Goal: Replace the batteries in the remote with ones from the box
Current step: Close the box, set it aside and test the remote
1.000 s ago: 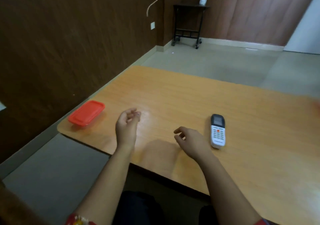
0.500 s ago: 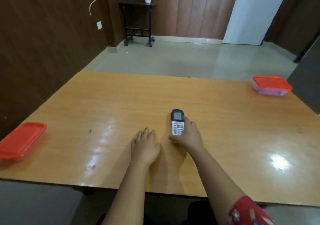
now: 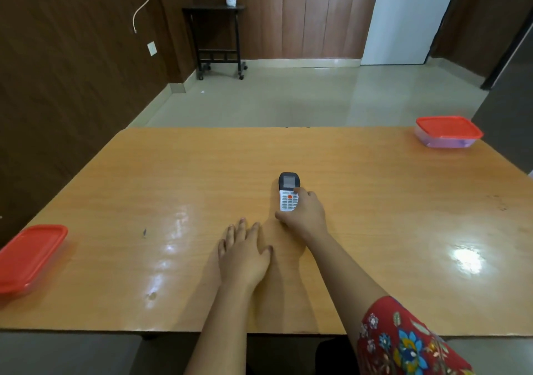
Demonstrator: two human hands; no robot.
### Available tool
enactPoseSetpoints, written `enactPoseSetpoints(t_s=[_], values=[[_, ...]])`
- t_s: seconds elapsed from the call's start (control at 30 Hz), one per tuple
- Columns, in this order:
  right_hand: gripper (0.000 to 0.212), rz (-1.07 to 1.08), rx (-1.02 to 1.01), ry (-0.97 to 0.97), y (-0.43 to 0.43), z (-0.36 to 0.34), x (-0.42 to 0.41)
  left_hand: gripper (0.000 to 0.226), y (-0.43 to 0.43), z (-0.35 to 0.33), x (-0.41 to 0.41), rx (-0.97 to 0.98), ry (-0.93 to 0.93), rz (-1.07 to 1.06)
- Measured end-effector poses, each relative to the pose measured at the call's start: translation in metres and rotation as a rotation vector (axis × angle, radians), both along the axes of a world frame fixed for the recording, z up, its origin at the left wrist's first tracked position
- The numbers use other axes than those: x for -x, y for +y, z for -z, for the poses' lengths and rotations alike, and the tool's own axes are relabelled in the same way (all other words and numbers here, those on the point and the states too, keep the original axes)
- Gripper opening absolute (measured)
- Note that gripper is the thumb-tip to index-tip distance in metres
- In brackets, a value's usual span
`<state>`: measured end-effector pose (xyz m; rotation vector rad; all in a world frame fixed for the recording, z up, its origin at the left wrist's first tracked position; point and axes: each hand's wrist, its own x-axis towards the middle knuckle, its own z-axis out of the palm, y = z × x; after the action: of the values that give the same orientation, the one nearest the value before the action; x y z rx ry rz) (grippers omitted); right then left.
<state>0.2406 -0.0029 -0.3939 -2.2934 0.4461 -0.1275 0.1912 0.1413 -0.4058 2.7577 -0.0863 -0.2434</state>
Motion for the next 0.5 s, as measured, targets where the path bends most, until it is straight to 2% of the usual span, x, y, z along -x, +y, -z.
enactPoseSetpoints(t_s=[0.33,0.5], values=[[0.074,-0.005,0.008,0.011,-0.006,0.0,-0.001,0.059,-0.002,0.001,0.001,0.024,-0.051,-0.038],[0.054,0.094,-0.05,-0.144,-0.009,0.004,0.029,0.041,-0.011,-0.005,0.0,0.332,-0.246,-0.167]])
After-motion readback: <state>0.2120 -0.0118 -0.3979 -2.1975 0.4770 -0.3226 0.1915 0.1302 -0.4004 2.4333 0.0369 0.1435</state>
